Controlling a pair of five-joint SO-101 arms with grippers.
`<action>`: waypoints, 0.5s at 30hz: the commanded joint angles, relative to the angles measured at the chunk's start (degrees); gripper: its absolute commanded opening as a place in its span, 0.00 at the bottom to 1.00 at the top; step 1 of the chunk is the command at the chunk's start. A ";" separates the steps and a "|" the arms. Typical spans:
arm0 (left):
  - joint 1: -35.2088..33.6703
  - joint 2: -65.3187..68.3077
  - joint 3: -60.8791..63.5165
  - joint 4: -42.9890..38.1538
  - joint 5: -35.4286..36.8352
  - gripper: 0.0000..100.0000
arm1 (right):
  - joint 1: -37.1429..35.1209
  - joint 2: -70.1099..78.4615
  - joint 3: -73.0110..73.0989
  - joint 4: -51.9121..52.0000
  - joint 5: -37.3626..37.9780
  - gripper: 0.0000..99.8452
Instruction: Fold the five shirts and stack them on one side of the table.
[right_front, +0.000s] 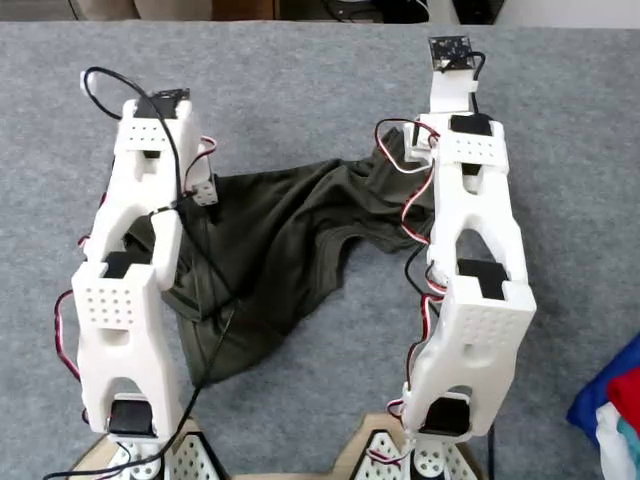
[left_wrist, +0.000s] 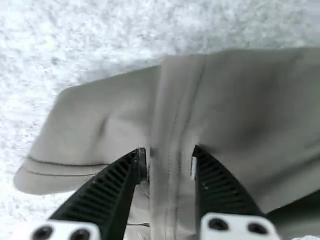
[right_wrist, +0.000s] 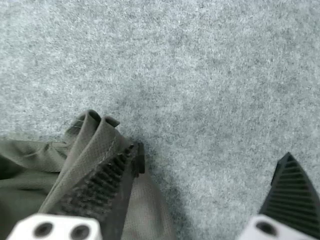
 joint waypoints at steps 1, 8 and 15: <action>-1.67 -0.48 -2.99 -0.53 -0.53 0.17 | 0.75 -0.22 -1.63 -1.05 0.53 0.39; -2.55 -0.40 -2.55 -0.53 -0.53 0.17 | 0.57 -0.22 -1.63 -1.05 0.53 0.39; 0.18 3.47 -2.37 -3.69 3.43 0.17 | 0.48 -0.13 -1.63 -1.05 0.53 0.39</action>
